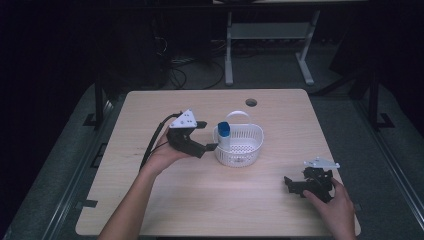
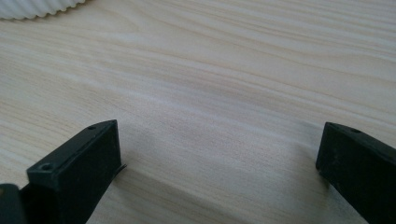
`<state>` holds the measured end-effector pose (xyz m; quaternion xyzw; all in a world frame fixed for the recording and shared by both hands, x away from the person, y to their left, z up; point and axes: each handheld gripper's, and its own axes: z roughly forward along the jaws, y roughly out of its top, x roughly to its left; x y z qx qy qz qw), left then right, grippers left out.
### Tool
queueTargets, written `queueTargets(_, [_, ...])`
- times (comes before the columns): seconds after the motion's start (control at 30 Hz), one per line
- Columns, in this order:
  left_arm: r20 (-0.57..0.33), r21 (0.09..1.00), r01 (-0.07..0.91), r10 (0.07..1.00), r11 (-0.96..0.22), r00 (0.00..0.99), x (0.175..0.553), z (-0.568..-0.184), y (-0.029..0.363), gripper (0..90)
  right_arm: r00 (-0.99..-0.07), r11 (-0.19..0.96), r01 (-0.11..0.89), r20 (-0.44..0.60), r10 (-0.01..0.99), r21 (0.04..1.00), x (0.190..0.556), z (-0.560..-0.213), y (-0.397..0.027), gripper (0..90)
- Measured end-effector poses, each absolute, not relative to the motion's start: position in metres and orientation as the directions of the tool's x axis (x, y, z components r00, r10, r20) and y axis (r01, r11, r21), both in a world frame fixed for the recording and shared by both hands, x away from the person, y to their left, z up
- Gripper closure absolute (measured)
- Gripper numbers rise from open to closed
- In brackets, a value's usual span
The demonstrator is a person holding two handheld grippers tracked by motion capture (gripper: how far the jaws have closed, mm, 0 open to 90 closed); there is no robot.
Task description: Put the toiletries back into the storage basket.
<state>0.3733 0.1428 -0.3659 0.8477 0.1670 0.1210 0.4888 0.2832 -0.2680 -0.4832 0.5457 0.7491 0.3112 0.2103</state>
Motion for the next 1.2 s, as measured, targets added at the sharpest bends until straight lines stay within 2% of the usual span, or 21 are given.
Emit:
queueTargets(0.77, [0.05, 0.846, 0.237, 0.514, -0.478, 0.857, 0.333, -0.39, 0.196, 13.6, -0.314, 0.21, 0.687, 0.024, 0.949, 0.696, 0.283, -0.483, -0.268, 0.0])
queueTargets(1.2, [0.024, 0.815, 0.315, 0.573, -0.485, 0.819, 0.312, -0.414, 0.226, 13.7, -0.314, 0.21, 0.687, 0.024, 0.949, 0.696, 0.283, -0.483, -0.268, 0.0])
